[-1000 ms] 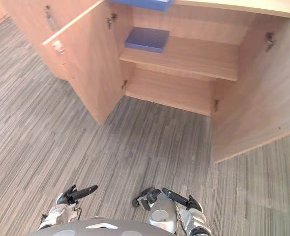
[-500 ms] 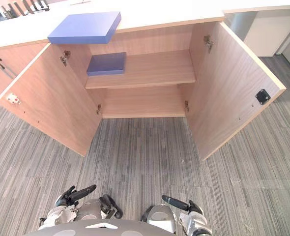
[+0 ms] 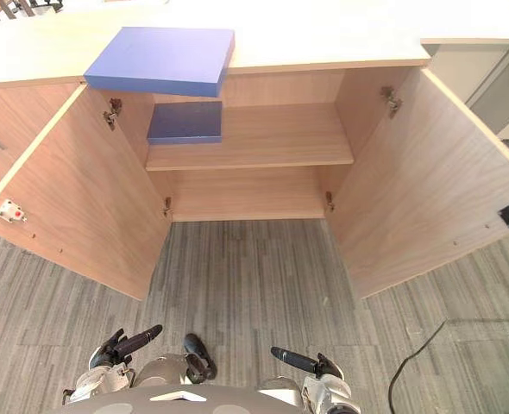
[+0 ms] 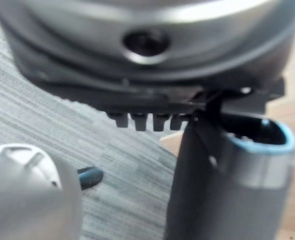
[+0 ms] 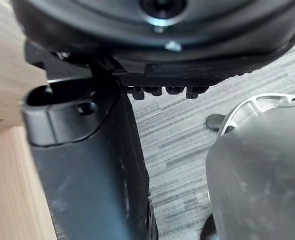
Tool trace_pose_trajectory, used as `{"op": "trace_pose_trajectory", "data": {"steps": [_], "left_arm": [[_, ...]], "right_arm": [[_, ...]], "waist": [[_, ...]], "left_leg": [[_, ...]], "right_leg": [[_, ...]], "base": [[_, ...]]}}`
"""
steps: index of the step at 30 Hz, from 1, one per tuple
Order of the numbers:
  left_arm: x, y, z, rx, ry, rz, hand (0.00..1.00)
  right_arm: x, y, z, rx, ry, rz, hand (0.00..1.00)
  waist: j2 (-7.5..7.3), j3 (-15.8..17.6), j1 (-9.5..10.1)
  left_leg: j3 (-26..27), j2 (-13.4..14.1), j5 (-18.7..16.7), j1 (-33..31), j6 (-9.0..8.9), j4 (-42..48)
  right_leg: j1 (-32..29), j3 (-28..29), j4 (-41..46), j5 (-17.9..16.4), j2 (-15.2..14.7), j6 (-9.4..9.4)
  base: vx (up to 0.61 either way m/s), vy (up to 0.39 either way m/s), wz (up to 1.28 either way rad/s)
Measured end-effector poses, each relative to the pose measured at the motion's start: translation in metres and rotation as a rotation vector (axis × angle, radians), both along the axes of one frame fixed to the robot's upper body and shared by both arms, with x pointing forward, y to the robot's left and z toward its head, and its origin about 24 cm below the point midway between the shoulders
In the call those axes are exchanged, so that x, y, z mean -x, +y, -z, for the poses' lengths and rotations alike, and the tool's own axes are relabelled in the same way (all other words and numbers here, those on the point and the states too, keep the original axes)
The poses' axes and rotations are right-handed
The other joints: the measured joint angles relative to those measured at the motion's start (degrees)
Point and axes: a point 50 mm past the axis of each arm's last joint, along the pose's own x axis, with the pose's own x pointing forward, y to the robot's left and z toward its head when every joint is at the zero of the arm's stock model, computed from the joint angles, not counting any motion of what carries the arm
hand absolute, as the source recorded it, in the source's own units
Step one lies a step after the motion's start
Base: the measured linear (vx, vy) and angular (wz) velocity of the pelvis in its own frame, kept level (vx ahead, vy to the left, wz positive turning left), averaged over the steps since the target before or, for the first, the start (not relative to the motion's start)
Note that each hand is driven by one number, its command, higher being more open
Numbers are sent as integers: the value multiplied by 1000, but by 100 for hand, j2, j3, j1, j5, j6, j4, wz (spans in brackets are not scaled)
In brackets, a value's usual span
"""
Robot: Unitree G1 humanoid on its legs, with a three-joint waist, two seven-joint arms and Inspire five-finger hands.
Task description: Walk over to the cabinet, pick up the folder, carry it to the office cabinet, place the folder inside the office cabinet, then close the office cabinet door
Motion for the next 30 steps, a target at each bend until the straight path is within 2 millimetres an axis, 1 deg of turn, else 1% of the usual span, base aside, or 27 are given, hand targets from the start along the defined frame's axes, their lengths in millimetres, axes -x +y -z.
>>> {"op": "trace_pose_trajectory", "data": {"steps": [3,4,5,6,7,8,9,10,11,12,13,14,15,16,17,18,19,20,21,22,23,24,25,27,28,29,30], "left_arm": [[5,-2,2,6,19,-4,100],[10,-8,5,25,37,-8,100],[13,-12,7,38,47,-8,100],[16,-20,9,60,56,-7,100],[17,-21,9,64,57,-7,100],[22,-20,10,55,70,2,100],[22,-18,10,49,73,12,100],[20,-16,9,39,72,29,100],[19,-14,8,32,69,35,100],[18,-12,8,27,69,37,100],[20,-10,8,18,79,40,100],[20,-8,8,15,84,41,100],[22,-6,9,9,96,50,100],[22,-5,8,0,98,62,100],[22,-6,9,-2,101,64,100],[26,-4,9,-8,111,67,100],[27,0,8,-9,110,59,100],[30,-4,10,1,124,61,100],[33,-11,12,15,137,62,100],[32,-14,12,23,132,60,100],[32,-15,13,30,128,52,100],[31,-16,12,31,125,46,100],[28,-15,12,28,113,44,100],[24,-13,10,23,97,36,100],[19,-13,9,21,85,35,100],[15,-12,8,15,75,36,100],[13,-12,8,12,73,37,100]], "right_arm": [[8,-8,0,9,11,29,100],[16,-14,0,25,34,21,100],[19,-19,-1,39,40,20,100],[32,-29,-2,64,71,26,100],[39,-32,-2,65,77,50,100],[38,-42,-7,107,38,85,100],[38,-45,-8,119,34,84,100],[36,-50,-10,130,31,76,100],[35,-52,-11,130,29,77,100],[33,-51,-11,125,22,81,100],[28,-47,-10,108,4,93,100],[24,-46,-10,98,-8,97,100],[19,-42,-10,81,-26,93,100],[11,-36,-9,67,-51,94,100],[8,-33,-9,60,-59,92,100],[3,-22,-7,38,-65,69,100],[3,-17,-5,25,-61,63,100],[4,-18,-5,28,-56,63,100],[6,-21,-6,36,-51,69,100],[7,-22,-6,37,-52,76,100],[6,-22,-6,37,-50,77,100],[7,-22,-6,36,-49,77,100],[8,-20,-5,33,-45,75,100],[12,-17,-3,31,-29,70,100],[14,-15,-3,31,-20,61,100],[15,-14,-2,33,-14,46,100],[15,-13,-2,33,-11,38,100]], "waist": [[109,-83,13],[142,-121,-18],[215,-168,-36],[303,-233,-65],[299,-255,-89],[228,-290,-184],[186,-309,-220],[170,-314,-252],[189,-309,-255],[198,-301,-269],[171,-260,-290],[201,-221,-301],[174,-121,-307],[108,41,-311],[62,97,-312],[-166,129,-284],[-311,135,-252],[-251,174,-187],[-76,140,-212],[-7,146,-255],[37,139,-281],[42,136,-287],[22,126,-282],[-41,100,-285],[-64,92,-274],[-111,67,-275],[-119,58,-274]], "left_leg": [[62,-323,-305,176,18,-37],[12,-506,-447,365,-5,-179],[-31,-607,-459,482,-14,-297],[-142,-848,-484,769,-15,-528],[-209,-971,-520,906,31,-617],[-428,-1218,-629,1186,27,-708],[-495,-1270,-656,1264,79,-689],[-615,-1288,-685,1410,160,-688],[-735,-1246,-684,1583,180,-709],[-787,-1195,-683,1642,182,-707],[-850,-1082,-683,1741,181,-707],[-868,-1023,-683,1819,180,-706],[-895,-903,-683,1954,175,-711],[-877,-837,-684,2093,155,-712],[-869,-815,-693,2132,114,-713],[-845,-897,-689,2202,-99,-814],[-837,-966,-698,2266,-216,-882],[-810,-895,-722,2327,-332,-973],[-783,-732,-701,2284,-416,-997],[-801,-646,-706,2247,-442,-1002],[-820,-525,-719,2173,-529,-992],[-846,-472,-710,2143,-565,-995],[-887,-363,-700,2068,-613,-987],[-952,-183,-718,1929,-698,-880],[-972,-32,-811,1819,-796,-667],[-982,190,-1030,1589,-846,-191],[-978,328,-1163,1453,-862,94]], "right_leg": [[156,-30,107,28,-350,41],[174,-146,487,21,-572,32],[147,-196,825,18,-723,27],[26,-268,1798,10,-1191,-14],[-27,-274,2324,11,-1465,-244],[-247,-166,3680,193,-2167,-1200],[-380,-66,4152,289,-2361,-1455],[-652,121,4890,260,-2561,-1668],[-891,193,5281,88,-2528,-1578],[-984,179,5348,-53,-2462,-1460],[-1214,138,5294,-283,-2280,-1273],[-1300,117,5206,-380,-2181,-1133],[-1463,45,4871,-509,-1972,-904],[-1598,-8,4392,-538,-1798,-840],[-1683,-4,4088,-504,-1701,-800],[-1889,71,2990,159,-1425,-681],[-1949,111,2678,195,-1361,-897],[-1888,197,2523,79,-1161,-942],[-1838,161,2253,124,-925,-964],[-1816,109,2128,126,-791,-976],[-1804,47,1959,129,-616,-990],[-1788,9,1863,134,-527,-998],[-1774,-39,1689,140,-354,-1010],[-1733,-150,1486,138,-153,-1015],[-1695,-204,1390,116,-37,-1039],[-1695,-258,1331,75,78,-1097],[-1694,-288,1322,43,138,-1120]], "base": [[161,225,-1],[114,166,13],[154,244,30],[152,216,39],[302,280,64],[236,167,62],[395,168,75],[344,80,65],[421,84,61],[328,22,50],[249,-7,30],[295,-51,25],[211,-64,14],[200,-104,11],[115,-134,-4],[103,-163,-16],[118,-202,-38],[132,-179,-40],[135,-167,-31],[131,-176,-9],[100,-155,2],[94,-147,0],[66,-99,2],[85,-145,11],[91,-164,15],[70,-135,10],[55,-136,9]]}}
